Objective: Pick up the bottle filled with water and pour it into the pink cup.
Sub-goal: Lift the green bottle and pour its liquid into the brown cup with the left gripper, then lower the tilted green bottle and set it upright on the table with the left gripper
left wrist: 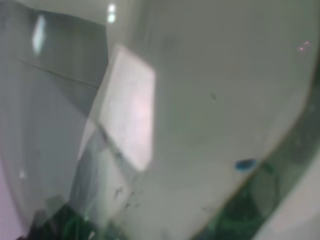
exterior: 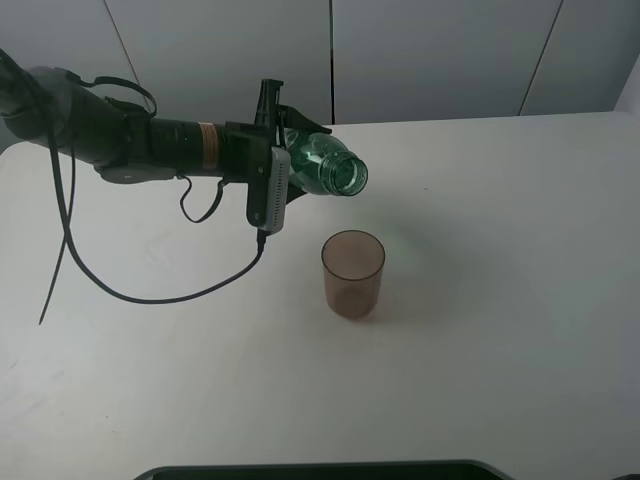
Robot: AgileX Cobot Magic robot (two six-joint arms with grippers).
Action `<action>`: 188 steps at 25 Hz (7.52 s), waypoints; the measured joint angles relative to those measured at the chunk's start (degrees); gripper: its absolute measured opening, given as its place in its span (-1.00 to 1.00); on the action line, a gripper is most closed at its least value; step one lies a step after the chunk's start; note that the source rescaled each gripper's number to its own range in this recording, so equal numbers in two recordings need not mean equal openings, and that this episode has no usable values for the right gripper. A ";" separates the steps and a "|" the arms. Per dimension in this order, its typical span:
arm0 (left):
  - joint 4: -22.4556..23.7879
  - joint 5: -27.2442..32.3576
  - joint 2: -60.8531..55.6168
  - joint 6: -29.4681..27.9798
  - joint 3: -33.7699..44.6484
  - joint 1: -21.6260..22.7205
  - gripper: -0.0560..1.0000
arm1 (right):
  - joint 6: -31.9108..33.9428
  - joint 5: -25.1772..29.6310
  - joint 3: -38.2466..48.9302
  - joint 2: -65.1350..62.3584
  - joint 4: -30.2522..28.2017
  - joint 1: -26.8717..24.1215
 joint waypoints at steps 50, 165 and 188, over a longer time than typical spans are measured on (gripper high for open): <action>-3.78 3.66 0.00 18.10 0.00 -1.42 -0.88 | 0.00 0.00 0.00 0.00 0.00 0.00; -15.40 -6.20 0.00 16.84 -0.10 -1.54 -0.88 | 0.11 0.00 0.00 0.00 0.00 0.00; -57.98 -14.62 0.00 -32.37 0.02 1.77 -0.88 | 0.11 0.00 0.00 0.00 0.00 0.00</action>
